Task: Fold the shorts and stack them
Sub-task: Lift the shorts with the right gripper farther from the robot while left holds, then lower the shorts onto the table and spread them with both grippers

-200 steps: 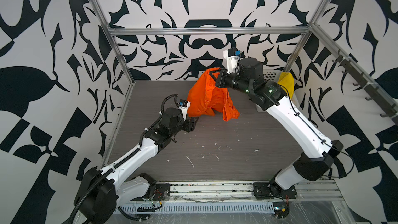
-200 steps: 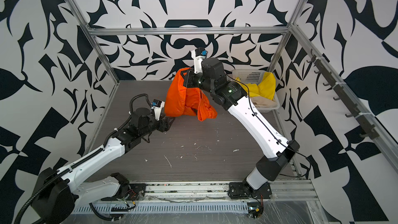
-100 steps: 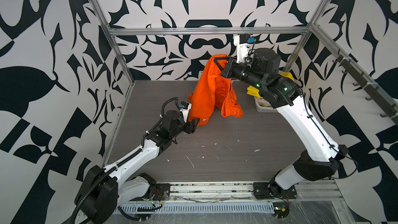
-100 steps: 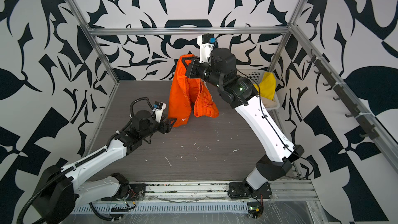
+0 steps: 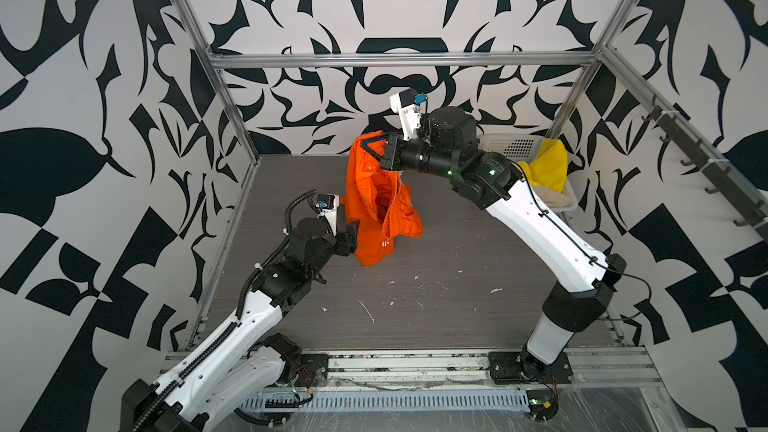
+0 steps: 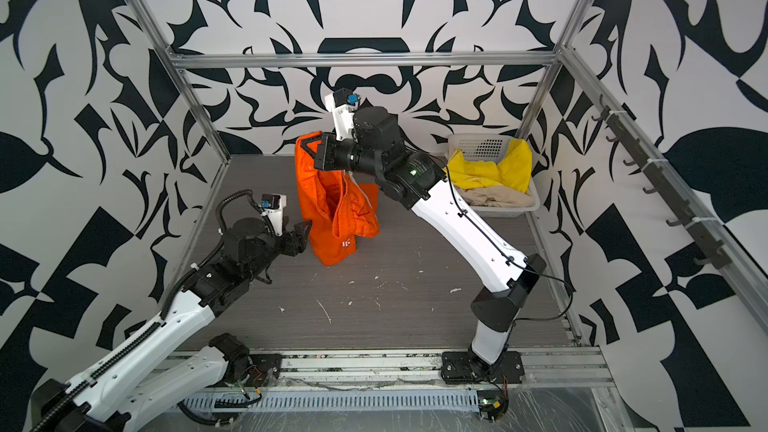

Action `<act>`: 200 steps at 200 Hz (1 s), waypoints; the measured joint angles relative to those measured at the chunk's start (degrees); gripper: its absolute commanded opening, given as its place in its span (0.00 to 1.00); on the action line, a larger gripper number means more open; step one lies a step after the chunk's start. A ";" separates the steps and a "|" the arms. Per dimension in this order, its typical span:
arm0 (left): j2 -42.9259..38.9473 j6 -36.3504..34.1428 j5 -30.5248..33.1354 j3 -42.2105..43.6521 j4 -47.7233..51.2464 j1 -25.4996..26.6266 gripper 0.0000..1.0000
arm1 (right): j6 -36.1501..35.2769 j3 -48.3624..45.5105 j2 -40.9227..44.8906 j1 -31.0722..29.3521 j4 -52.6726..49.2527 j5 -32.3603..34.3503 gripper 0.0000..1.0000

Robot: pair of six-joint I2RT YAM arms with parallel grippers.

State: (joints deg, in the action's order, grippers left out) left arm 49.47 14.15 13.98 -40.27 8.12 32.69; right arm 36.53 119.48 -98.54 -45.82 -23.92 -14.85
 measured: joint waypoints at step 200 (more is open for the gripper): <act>37.11 -13.09 -20.85 -21.35 25.11 -8.39 0.74 | 7.85 -44.63 1.01 25.51 13.51 9.70 0.00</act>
State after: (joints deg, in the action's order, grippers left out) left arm 86.59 1.06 -6.87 -61.63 33.23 24.29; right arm 44.38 74.85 -97.54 -20.32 -10.41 -5.15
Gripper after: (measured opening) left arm 0.731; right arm 0.077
